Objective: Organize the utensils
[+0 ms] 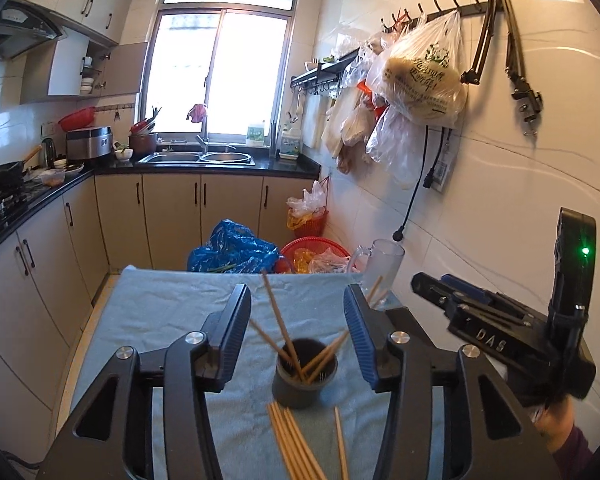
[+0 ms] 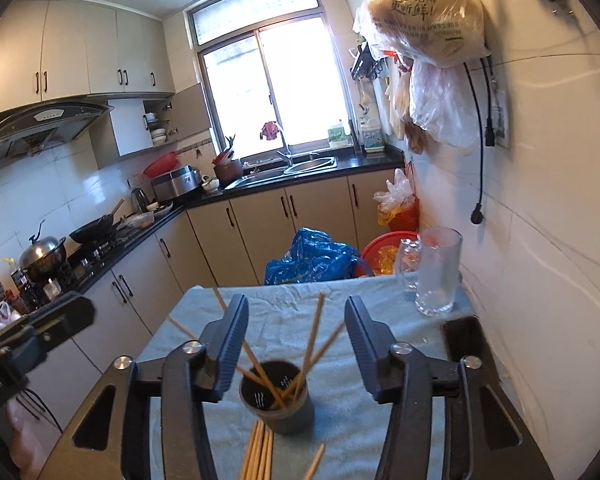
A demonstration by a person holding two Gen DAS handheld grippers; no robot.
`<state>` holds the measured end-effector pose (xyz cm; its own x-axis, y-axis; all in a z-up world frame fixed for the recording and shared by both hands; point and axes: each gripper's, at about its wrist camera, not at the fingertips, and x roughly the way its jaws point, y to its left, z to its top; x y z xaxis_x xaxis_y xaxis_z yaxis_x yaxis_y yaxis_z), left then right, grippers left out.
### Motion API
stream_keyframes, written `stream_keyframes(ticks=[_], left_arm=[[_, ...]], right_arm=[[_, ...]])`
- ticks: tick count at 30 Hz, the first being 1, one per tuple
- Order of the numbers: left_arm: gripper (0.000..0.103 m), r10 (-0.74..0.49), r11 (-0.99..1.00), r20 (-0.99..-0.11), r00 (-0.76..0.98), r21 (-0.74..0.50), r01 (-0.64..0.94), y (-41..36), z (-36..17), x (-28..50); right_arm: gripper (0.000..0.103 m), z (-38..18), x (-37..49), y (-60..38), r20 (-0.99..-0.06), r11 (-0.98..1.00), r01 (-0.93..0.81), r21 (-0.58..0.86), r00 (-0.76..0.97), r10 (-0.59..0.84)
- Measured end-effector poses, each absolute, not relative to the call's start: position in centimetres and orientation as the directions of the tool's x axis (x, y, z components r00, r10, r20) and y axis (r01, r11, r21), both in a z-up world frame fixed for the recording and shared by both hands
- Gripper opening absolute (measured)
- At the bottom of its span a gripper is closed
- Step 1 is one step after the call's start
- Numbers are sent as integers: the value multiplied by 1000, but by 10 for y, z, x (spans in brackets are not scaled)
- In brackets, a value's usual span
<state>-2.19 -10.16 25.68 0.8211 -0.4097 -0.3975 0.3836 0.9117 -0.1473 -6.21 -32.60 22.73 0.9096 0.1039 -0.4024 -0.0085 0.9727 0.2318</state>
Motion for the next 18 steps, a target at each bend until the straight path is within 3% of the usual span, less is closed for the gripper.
stream_keyframes(ticks=[7, 14, 18], left_arm=[[55, -382, 924, -458, 803, -167, 344, -64, 220, -68], [55, -372, 926, -644, 669, -202, 320, -69, 127, -63], [37, -367, 917, -724, 584, -178, 356, -95, 78, -49]], right_arm=[[66, 199, -109, -332, -489, 983, 12, 185, 869, 81], [66, 112, -115, -329, -694, 980, 7, 201, 706, 138], [66, 63, -107, -328, -767, 970, -1, 243, 612, 193]])
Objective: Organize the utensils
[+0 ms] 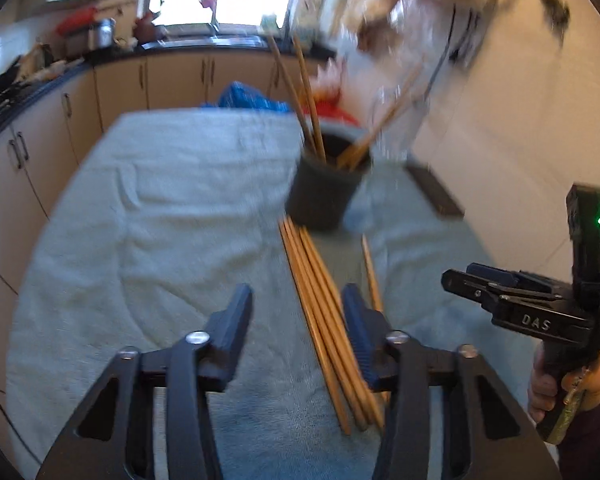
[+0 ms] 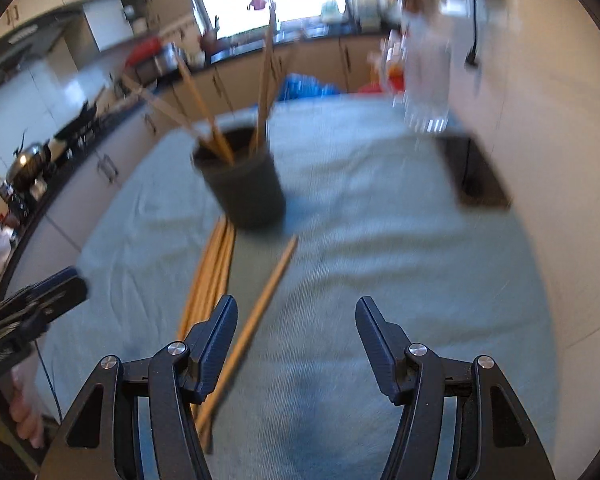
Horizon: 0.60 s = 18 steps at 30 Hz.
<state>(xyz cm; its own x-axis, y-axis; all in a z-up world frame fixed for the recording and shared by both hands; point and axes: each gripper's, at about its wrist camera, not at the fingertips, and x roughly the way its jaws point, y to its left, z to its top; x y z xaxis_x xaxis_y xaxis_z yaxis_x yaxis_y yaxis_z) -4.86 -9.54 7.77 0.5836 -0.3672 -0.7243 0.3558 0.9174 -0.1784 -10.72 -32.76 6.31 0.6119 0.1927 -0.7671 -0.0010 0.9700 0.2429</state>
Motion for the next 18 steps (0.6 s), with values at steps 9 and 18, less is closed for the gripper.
stream_keyframes(ticks=[9, 18], left_arm=[[12, -354, 903, -820, 450, -175, 392, -130, 13, -20], [8, -330, 918, -826, 457, -166, 361, -128, 10, -5]], right_arm=[[65, 18, -103, -319, -803, 960, -3, 281, 547, 237], [62, 13, -83, -308, -814, 966, -7, 257, 537, 220]])
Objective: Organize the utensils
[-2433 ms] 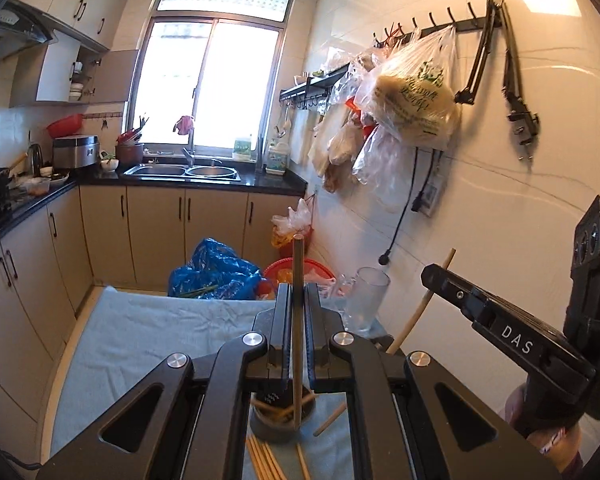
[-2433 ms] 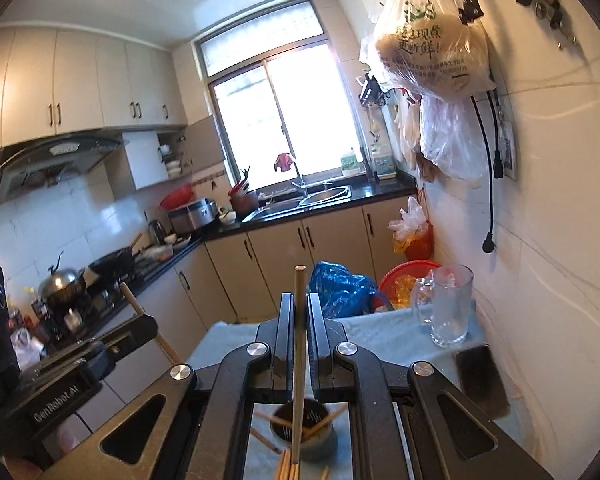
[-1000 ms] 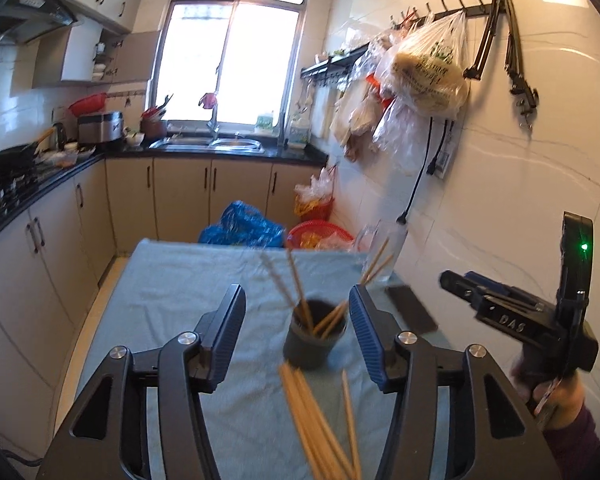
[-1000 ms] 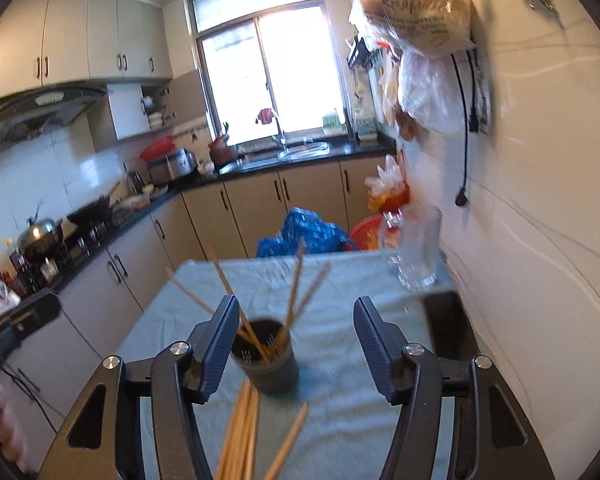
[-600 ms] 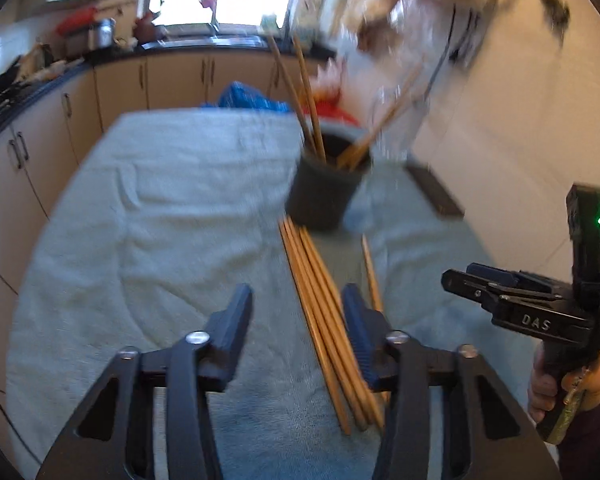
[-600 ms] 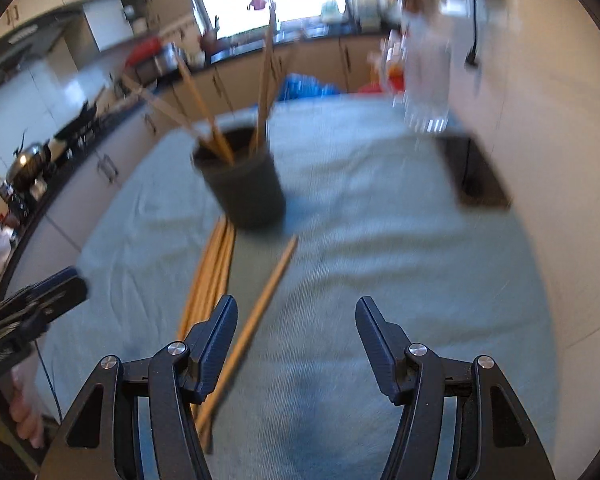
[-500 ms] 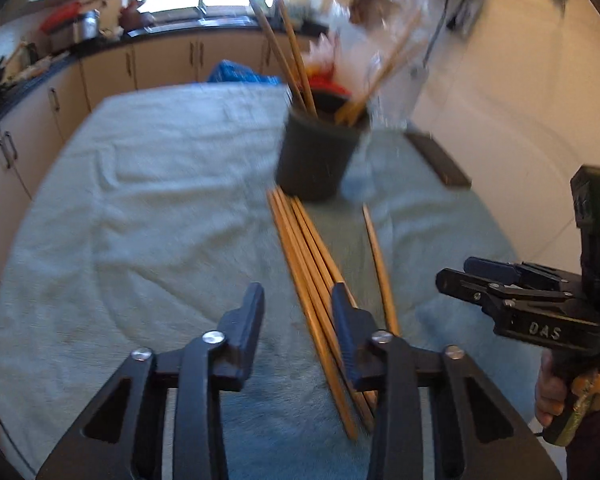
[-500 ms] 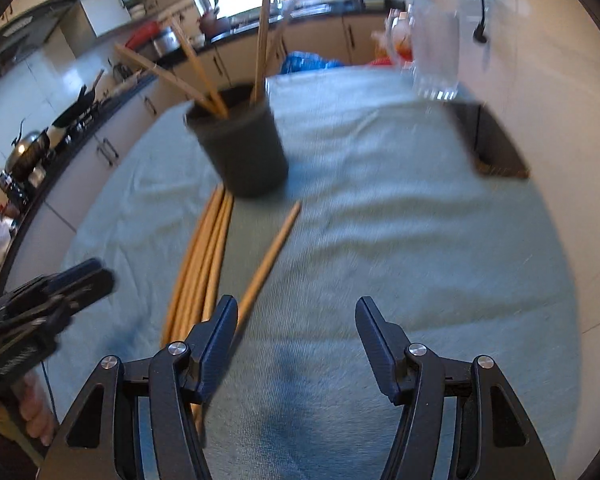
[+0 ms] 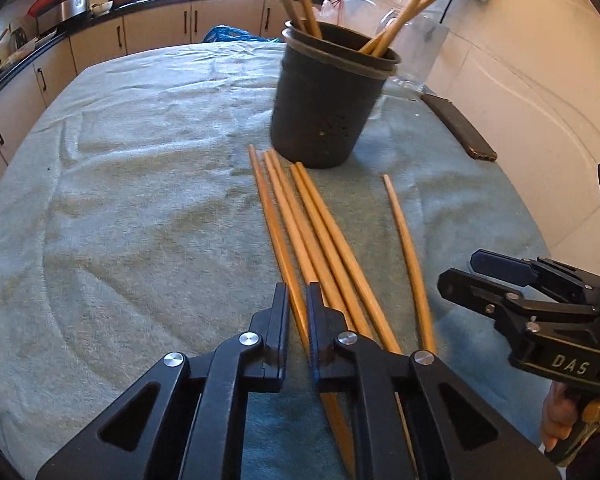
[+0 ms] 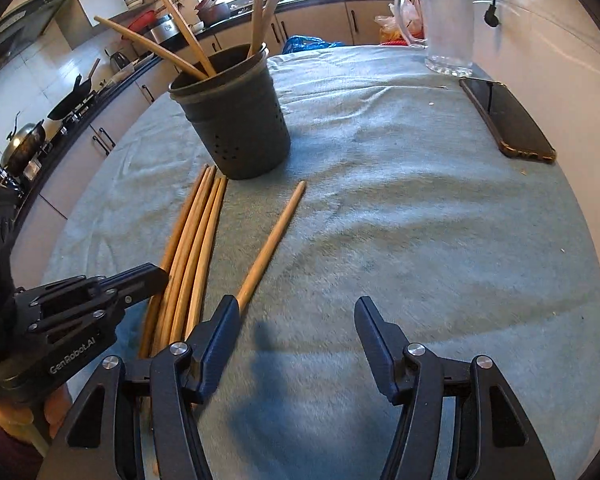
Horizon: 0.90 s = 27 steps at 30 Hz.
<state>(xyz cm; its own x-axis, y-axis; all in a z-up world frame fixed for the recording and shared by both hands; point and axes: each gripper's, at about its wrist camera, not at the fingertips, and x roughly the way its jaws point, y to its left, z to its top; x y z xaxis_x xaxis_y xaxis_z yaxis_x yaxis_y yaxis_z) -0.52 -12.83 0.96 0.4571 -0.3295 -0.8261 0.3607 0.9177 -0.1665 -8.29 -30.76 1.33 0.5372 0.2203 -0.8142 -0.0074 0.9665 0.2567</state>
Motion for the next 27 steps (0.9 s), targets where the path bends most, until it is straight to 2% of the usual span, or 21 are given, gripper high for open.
stream_keyframes(ticks=[5, 7, 9, 12, 23, 25, 27], left_arm=[[8, -332, 919, -828, 453, -174, 354, -124, 11, -2], [8, -323, 923, -831, 453, -170, 345, -123, 12, -3], [8, -310, 929, -836, 453, -165, 332, -119, 13, -3], [8, -304, 935, -848, 434, -178, 306, -108, 12, -5], [8, -336, 921, -875, 349, -228, 314, -81, 20, -19], [12, -332, 923, -877, 347, -226, 311, -83, 21, -12], [20, -326, 923, -885, 331, -223, 314, -88, 20, -1]], right_arm=[[50, 9, -64, -294, -828, 976, -1, 219, 528, 187], [41, 8, -57, -289, -832, 984, 7, 179, 534, 148], [24, 8, -54, -286, -838, 991, 11, 135, 535, 109], [12, 9, -54, -294, -848, 991, 23, 129, 521, 98], [14, 8, -95, -344, -872, 985, 53, 163, 474, 119], [15, 9, -93, -346, -875, 984, 62, 168, 470, 119], [19, 9, -88, -343, -876, 984, 72, 163, 469, 111]])
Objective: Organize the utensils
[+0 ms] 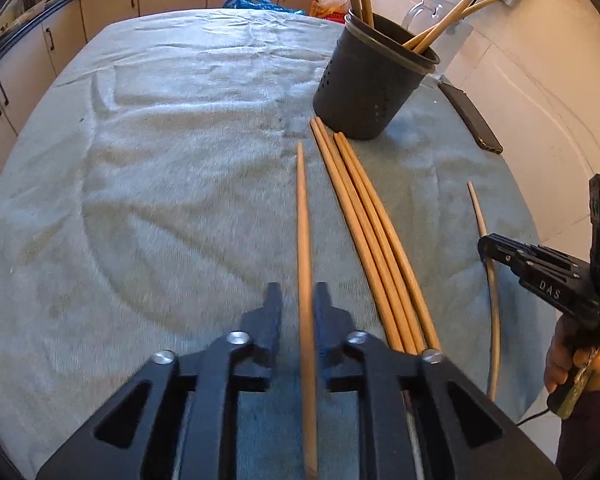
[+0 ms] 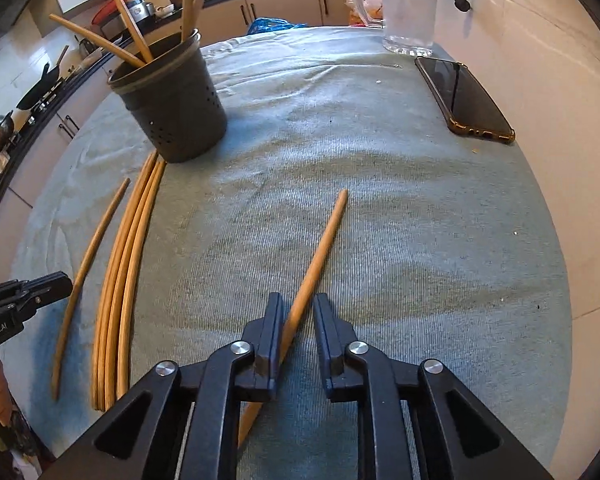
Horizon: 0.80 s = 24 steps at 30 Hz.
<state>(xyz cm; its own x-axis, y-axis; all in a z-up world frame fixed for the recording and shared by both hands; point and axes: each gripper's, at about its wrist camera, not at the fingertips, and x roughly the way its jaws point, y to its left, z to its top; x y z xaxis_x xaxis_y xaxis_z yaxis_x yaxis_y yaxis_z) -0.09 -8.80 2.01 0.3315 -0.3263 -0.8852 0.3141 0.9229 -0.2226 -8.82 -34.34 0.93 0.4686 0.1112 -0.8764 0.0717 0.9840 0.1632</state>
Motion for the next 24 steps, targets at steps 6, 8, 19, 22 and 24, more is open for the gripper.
stream_keyframes(ticks=[6, 8, 19, 22, 24], left_arm=[[20, -281, 932, -900, 332, -173, 319, -104, 15, 27], [20, -273, 933, -900, 339, -162, 322, -109, 15, 34], [20, -252, 939, -903, 347, -142, 312, -125, 15, 65], [20, -248, 937, -901, 355, -130, 323, -132, 15, 68], [20, -243, 935, -897, 369, -116, 334, -135, 15, 67]], right_arm=[[20, 10, -76, -344, -880, 984, 85, 158, 464, 101], [20, 10, -73, -346, -881, 983, 86, 163, 461, 106], [20, 10, -42, -357, -898, 978, 111, 175, 425, 112], [20, 11, -33, -355, -902, 981, 109, 158, 420, 98], [20, 11, -28, -350, -903, 987, 96, 131, 421, 79]])
